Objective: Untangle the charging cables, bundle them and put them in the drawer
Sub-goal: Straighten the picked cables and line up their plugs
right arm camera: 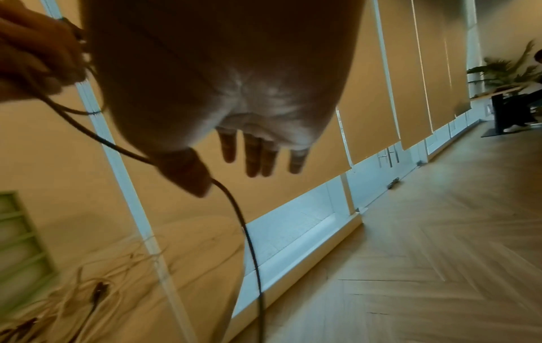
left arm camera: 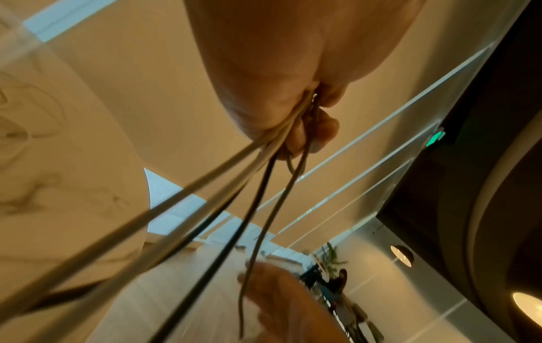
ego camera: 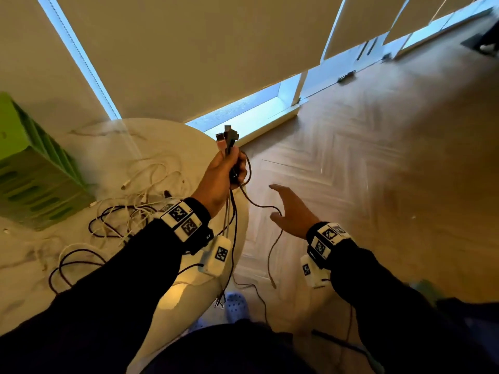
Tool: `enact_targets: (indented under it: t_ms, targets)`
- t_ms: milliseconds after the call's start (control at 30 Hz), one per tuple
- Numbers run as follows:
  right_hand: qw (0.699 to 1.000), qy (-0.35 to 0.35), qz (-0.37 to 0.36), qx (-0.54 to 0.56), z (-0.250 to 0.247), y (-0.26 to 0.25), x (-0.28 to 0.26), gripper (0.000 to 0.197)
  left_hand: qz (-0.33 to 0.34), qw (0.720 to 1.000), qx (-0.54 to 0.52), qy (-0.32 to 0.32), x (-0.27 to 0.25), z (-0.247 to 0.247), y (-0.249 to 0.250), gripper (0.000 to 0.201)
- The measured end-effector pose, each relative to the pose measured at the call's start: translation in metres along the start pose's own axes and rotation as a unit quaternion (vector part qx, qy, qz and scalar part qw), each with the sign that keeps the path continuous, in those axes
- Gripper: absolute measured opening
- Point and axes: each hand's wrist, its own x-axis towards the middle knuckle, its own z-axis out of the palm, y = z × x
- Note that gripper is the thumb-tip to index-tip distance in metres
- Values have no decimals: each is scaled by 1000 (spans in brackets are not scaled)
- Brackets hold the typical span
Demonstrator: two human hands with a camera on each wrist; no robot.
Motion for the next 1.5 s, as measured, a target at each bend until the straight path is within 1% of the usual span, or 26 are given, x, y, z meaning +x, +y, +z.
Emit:
enact_targets:
  t_ms: [67, 133, 167, 233, 267, 400, 467, 533, 600, 667, 700, 733, 767, 800, 833, 867, 933, 967, 1067, 1100, 1133, 1200, 1267, 1333, 1400, 1500]
  targets:
    - [995, -54, -59, 59, 4, -16, -8, 75, -15, 999, 26, -16, 1, 10, -13, 29]
    - [988, -84, -84, 94, 7, -29, -14, 64, -28, 998, 45, -25, 4, 16, -24, 31]
    - [988, -77, -89, 99, 7, -34, -17, 53, -34, 998, 51, -27, 6, 17, -27, 31]
    - [990, -32, -86, 106, 1, -41, -21, 30, -40, 997, 60, -25, 11, 19, -30, 33]
    - [990, -2, -85, 111, -3, -43, -23, 24, -39, 997, 65, -21, 14, 19, -29, 34]
    - [984, 116, -66, 116, -31, -36, -24, 19, -31, 997, 65, 23, 25, 10, -24, 36]
    - [983, 139, -35, 116, -47, -21, -21, 23, -29, 998, 37, 39, 31, 2, -21, 36]
    - [991, 103, 24, 77, -57, 7, -11, 27, -25, 999, -7, 32, 35, -4, -17, 36]
    - [994, 3, 112, -8, -60, 38, 0, 29, -23, 998, -52, 8, 34, -5, -12, 36]
    - [972, -111, 178, -106, -57, 56, 6, 34, -29, 997, -74, -22, 30, -2, -9, 36]
    - [960, -146, 192, -141, -54, 58, 10, 46, -31, 996, -74, -35, 27, 0, -7, 35]
    - [957, -160, 186, -156, -50, 57, 13, 65, -34, 996, -67, -48, 25, 4, -6, 35]
    - [963, -164, 151, -151, -48, 46, 17, 85, -32, 996, -62, -58, 23, 5, -5, 36]
    - [973, -167, 99, -122, -45, 32, 19, 99, -30, 995, -58, -70, 20, 7, -4, 36]
    - [981, -175, 44, -65, -44, 12, 20, 108, -28, 995, -55, -83, 18, 9, -2, 36]
    - [983, -186, -1, -5, -44, -10, 21, 110, -28, 994, -51, -95, 16, 9, 0, 36]
    - [978, -188, -51, 72, -39, -49, 22, 105, -26, 992, -36, -116, 14, 7, 3, 37]
    - [977, -177, -55, 104, -37, -64, 24, 96, -22, 992, -28, -125, 13, 5, 5, 36]
    - [957, -162, -55, 234, -31, -85, 34, 55, -8, 992, -20, -127, 13, -8, 16, 36]
    - [955, -160, -66, 240, -28, -87, 37, 45, -3, 993, -17, -114, 13, -14, 20, 36]
    - [963, -146, -81, 213, -27, -86, 40, 36, 1, 995, -14, -98, 12, -20, 23, 37]
    - [977, -92, -119, 150, -26, -87, 44, 24, 18, 998, -7, -53, 12, -33, 27, 37]
    - [976, -47, -147, 152, -27, -86, 47, 24, 33, 999, -3, -13, 15, -45, 25, 38]
    - [971, -25, -160, 174, -31, -87, 49, 25, 36, 999, -13, 11, 17, -52, 21, 39]
    - [972, -3, -167, 168, -33, -87, 53, 23, 41, 999, -10, 32, 19, -55, 19, 40]
    - [975, -1, -159, 156, -34, -87, 54, 24, 45, 997, 17, 63, 19, -52, 20, 40]
